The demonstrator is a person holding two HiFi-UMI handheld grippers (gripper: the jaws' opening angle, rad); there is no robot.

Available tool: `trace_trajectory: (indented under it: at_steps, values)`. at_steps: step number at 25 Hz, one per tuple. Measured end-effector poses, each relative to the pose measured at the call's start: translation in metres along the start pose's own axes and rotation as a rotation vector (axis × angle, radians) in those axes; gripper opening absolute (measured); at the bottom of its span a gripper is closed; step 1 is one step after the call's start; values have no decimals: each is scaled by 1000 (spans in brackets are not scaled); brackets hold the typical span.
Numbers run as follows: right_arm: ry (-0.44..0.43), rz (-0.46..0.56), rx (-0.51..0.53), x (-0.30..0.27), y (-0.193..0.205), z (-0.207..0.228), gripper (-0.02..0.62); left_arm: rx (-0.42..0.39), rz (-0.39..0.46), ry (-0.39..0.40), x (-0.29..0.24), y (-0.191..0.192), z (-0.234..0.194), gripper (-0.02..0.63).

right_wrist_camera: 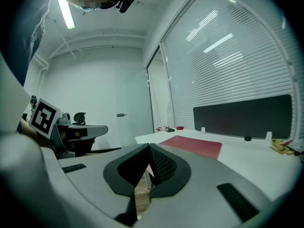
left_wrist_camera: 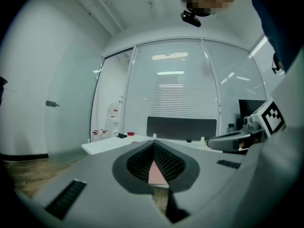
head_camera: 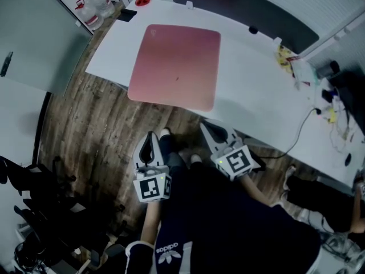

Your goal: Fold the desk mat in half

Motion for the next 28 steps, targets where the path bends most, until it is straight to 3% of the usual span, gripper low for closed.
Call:
trace_trajectory:
  at_steps: [7, 16, 28]
  values:
    - [22, -1, -8, -64, -10, -1, 3, 32, -6, 23, -45, -5, -54, 3]
    - [93, 17, -17, -160, -24, -11, 3, 4, -18, 95, -106, -19, -137, 3]
    - [180, 18, -28, -230, -15, -25, 3, 6, -31, 173, -156, -15, -206, 3]
Point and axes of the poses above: the fingertips, and each gripper's own axes: x backward along the fingers, z to its right, y out of its underside, the point moved 4 cm from there along x, backward along the fingers, and after that the axes turned 10 degrees about z, right-handed, at the moved point
